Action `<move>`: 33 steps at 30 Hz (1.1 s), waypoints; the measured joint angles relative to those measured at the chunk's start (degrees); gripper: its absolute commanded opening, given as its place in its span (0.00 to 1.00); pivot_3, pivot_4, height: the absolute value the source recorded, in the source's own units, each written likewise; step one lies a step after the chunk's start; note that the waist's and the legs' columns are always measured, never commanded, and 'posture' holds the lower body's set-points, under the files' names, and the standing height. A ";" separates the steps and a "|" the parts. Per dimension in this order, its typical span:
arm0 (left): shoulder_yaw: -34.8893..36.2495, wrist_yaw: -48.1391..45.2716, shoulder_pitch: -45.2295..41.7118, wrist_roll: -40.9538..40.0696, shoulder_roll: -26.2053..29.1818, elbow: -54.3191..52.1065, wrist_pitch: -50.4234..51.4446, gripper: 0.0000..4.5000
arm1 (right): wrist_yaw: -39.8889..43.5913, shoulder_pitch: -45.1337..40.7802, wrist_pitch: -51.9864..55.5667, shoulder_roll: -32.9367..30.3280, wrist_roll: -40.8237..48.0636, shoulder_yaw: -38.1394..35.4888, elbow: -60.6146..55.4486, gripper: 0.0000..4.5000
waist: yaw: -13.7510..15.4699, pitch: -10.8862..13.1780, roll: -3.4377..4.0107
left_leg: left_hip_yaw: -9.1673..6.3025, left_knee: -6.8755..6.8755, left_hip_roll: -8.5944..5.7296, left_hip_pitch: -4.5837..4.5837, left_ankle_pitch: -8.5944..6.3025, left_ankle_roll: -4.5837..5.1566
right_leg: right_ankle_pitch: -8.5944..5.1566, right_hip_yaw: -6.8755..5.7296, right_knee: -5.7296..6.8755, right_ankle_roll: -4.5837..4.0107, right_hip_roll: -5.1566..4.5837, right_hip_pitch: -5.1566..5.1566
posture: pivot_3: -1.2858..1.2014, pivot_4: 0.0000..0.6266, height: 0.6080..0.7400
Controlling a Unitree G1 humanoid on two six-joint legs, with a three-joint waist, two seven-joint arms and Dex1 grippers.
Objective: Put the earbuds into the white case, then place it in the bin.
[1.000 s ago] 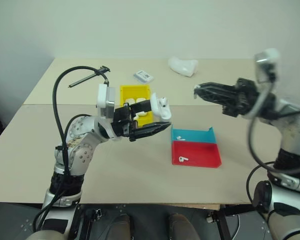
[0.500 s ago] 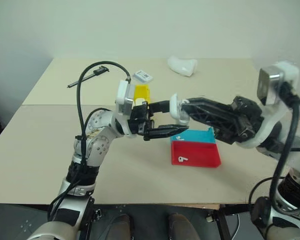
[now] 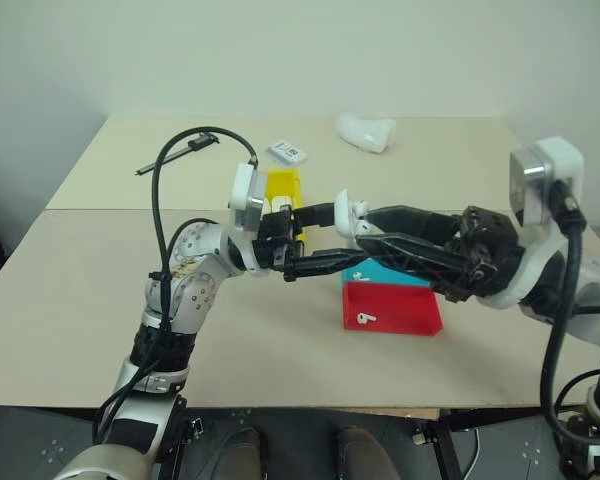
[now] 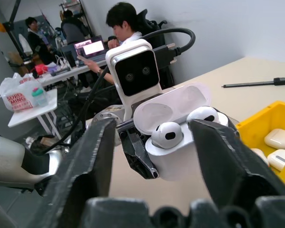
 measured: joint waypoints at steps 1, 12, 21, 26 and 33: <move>0.01 0.12 0.04 0.00 0.00 -0.01 0.00 0.62 | 0.52 0.49 -0.53 -0.89 0.00 0.00 0.10 0.77 | 0.03 0.00 0.00 | 0.01 0.00 0.00 0.00 0.00 0.01 | 0.00 0.00 -0.01 0.00 0.00 0.00 | 0.52 0.24 1.00; 0.41 1.28 2.35 1.12 1.36 -1.53 -0.11 0.62 | 9.24 1.78 -3.61 -8.43 -2.59 -1.27 0.58 0.40 | -0.05 0.01 -0.01 | 0.00 0.01 0.01 0.03 -0.01 0.02 | 0.00 0.02 0.01 0.00 0.00 -0.01 | 0.52 0.24 1.00; -2.67 5.20 2.47 7.02 -1.80 -0.15 -1.73 0.62 | 16.80 -22.88 -3.36 -12.42 -20.87 17.30 8.21 0.00 | 0.01 0.01 0.00 | 0.10 0.00 0.01 -0.03 -0.04 0.07 | 0.01 0.12 -0.02 0.00 0.01 -0.15 | 0.52 0.24 1.00; -3.75 5.66 1.92 8.91 -2.94 0.98 -2.76 0.62 | 22.91 -35.73 -0.78 -9.80 -30.92 29.48 12.78 0.00 | 0.05 0.01 0.00 | 0.12 0.00 0.02 -0.06 -0.06 0.10 | 0.01 0.12 -0.01 -0.01 0.01 -0.19 | 0.52 0.24 1.00; -2.99 6.55 2.14 9.73 -2.30 1.52 -3.07 0.62 | 34.76 -36.89 -3.98 -12.84 -41.82 35.54 12.07 0.00 | 0.55 0.01 0.00 | 0.12 0.02 0.00 -0.12 -0.11 0.18 | 0.00 0.06 -0.07 0.00 -0.05 -0.18 | 0.52 0.24 1.00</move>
